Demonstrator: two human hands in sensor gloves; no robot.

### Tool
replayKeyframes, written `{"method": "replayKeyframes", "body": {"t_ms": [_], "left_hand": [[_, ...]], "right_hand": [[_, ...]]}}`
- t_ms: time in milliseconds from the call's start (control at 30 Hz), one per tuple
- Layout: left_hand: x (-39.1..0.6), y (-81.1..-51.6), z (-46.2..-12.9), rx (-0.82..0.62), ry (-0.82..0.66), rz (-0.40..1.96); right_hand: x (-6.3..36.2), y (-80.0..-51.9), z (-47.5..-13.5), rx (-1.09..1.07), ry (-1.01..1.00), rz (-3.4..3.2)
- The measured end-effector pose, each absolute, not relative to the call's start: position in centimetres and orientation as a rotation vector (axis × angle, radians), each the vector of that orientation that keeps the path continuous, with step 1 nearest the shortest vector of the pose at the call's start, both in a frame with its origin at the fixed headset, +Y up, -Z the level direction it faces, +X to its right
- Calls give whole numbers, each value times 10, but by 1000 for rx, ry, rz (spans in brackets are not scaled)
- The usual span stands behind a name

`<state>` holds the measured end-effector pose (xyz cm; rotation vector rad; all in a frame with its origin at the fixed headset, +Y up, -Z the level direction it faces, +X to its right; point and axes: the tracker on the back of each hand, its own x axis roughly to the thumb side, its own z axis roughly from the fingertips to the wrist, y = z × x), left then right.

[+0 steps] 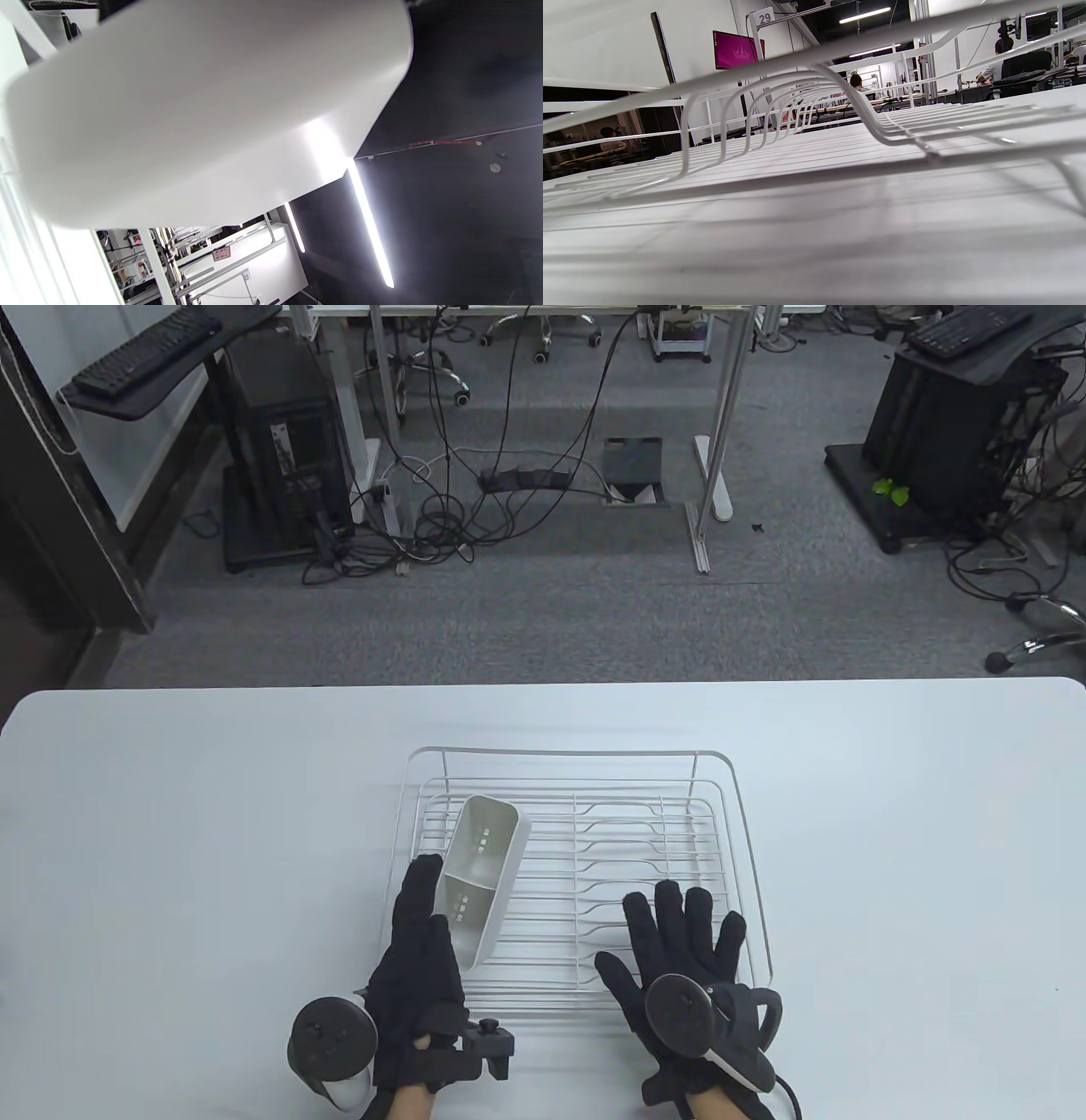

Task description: Hang the cutlery bin on dish rack (Opening facing upward)

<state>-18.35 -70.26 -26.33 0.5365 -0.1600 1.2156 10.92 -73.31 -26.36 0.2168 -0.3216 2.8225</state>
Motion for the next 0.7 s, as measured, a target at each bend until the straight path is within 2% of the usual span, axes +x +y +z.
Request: {"method": "replayKeyframes", "body": {"t_ms": [267, 700], "left_hand": [[-161, -709, -263, 481, -205, 1188], [-143, -710, -259, 506, -286, 1066]], "right_hand": [[110, -733, -263, 224, -331, 2805], [96, -712, -243, 362, -536, 2445]]}}
